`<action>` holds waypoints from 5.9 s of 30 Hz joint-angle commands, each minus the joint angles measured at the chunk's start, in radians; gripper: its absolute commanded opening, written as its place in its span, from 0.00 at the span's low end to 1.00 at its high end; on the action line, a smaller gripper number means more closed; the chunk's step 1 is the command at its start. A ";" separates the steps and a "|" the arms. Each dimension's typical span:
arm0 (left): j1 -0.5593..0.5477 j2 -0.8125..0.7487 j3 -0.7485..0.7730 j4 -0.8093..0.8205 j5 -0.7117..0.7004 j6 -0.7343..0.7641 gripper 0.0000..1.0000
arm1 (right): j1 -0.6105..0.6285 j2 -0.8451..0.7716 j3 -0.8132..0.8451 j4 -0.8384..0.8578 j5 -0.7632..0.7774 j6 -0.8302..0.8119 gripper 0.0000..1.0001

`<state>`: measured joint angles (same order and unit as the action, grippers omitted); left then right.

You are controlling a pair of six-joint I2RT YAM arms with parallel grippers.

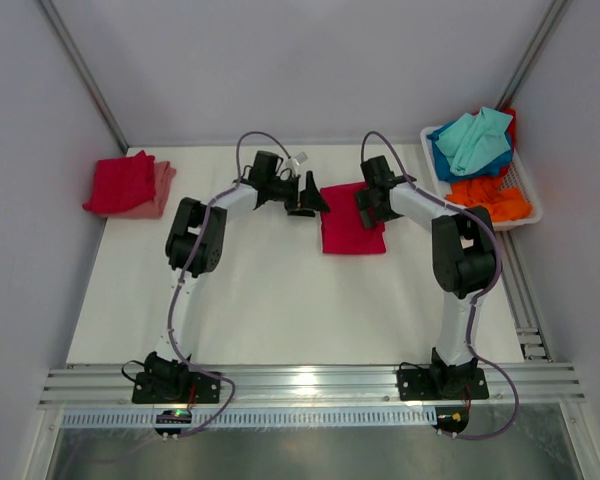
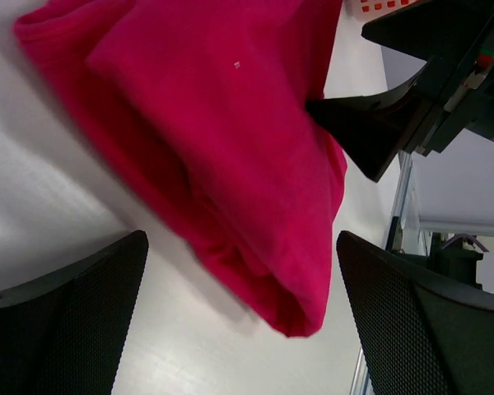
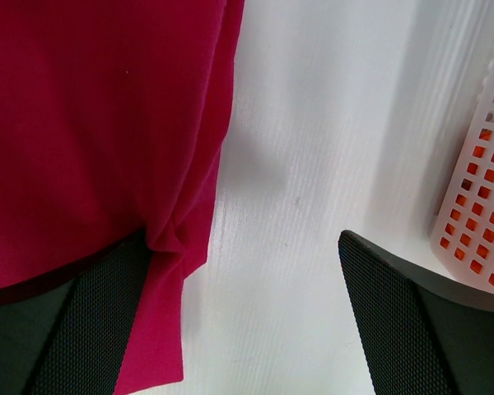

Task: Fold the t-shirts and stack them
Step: Put the neatly folded tshirt into the corner of the board with the left arm

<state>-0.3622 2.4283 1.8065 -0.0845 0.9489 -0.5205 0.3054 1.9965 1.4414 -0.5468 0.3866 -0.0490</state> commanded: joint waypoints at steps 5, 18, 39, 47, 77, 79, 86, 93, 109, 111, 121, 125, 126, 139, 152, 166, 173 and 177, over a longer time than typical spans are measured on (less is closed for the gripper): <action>-0.119 0.067 0.102 -0.093 -0.136 0.034 0.99 | -0.014 0.030 -0.055 -0.022 0.020 -0.019 1.00; -0.110 -0.084 0.043 -0.310 -0.377 0.292 0.99 | -0.048 0.018 -0.072 -0.018 -0.017 -0.011 0.99; -0.110 0.003 0.119 -0.416 -0.443 0.324 0.99 | -0.049 0.019 -0.070 -0.024 -0.009 -0.005 0.99; -0.135 0.037 0.139 -0.394 -0.429 0.307 0.99 | -0.049 0.021 -0.068 -0.024 -0.009 -0.003 0.99; -0.242 0.080 0.203 -0.438 -0.426 0.353 0.49 | -0.049 0.015 -0.067 -0.025 -0.011 -0.006 0.99; -0.242 0.075 0.218 -0.472 -0.461 0.375 0.10 | -0.049 0.015 -0.067 -0.027 -0.012 -0.006 1.00; -0.236 0.061 0.221 -0.535 -0.473 0.419 0.00 | -0.049 0.013 -0.067 -0.027 -0.015 -0.006 0.99; -0.190 0.049 0.194 -0.557 -0.547 0.445 0.00 | -0.051 -0.045 -0.076 -0.010 0.000 -0.017 0.99; -0.001 -0.106 0.090 -0.689 -0.880 0.703 0.00 | -0.061 -0.186 -0.078 -0.007 -0.069 -0.045 0.99; 0.012 -0.115 0.071 -0.692 -0.904 0.734 0.00 | -0.061 -0.183 -0.082 -0.005 -0.071 -0.048 0.99; 0.086 -0.195 0.005 -0.696 -1.070 0.850 0.00 | -0.060 -0.182 -0.087 -0.004 -0.078 -0.051 0.99; 0.133 -0.221 0.001 -0.686 -1.160 0.873 0.00 | -0.061 -0.183 -0.087 -0.005 -0.083 -0.049 0.99; 0.141 -0.222 0.001 -0.683 -1.176 0.879 0.00 | -0.060 -0.183 -0.087 -0.005 -0.083 -0.049 0.99; 0.210 -0.325 -0.097 -0.548 -1.398 1.001 0.00 | -0.060 -0.176 -0.091 -0.004 -0.086 -0.046 1.00; 0.252 -0.368 -0.110 -0.385 -1.526 1.225 0.00 | -0.060 -0.166 -0.093 -0.001 -0.077 -0.045 0.99; 0.347 -0.342 -0.058 -0.271 -1.560 1.301 0.00 | -0.061 -0.160 -0.098 0.002 -0.061 -0.048 0.99; 0.407 -0.368 -0.018 -0.299 -1.517 1.240 0.00 | -0.061 -0.153 -0.098 0.005 -0.063 -0.048 0.99; 0.427 -0.371 0.014 -0.299 -1.487 1.229 0.00 | -0.060 -0.147 -0.096 0.002 -0.068 -0.045 0.99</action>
<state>0.0475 2.1315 1.7535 -0.4366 -0.5495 0.7315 0.2424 1.8591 1.3457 -0.5575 0.3080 -0.0959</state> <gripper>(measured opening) 0.056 0.994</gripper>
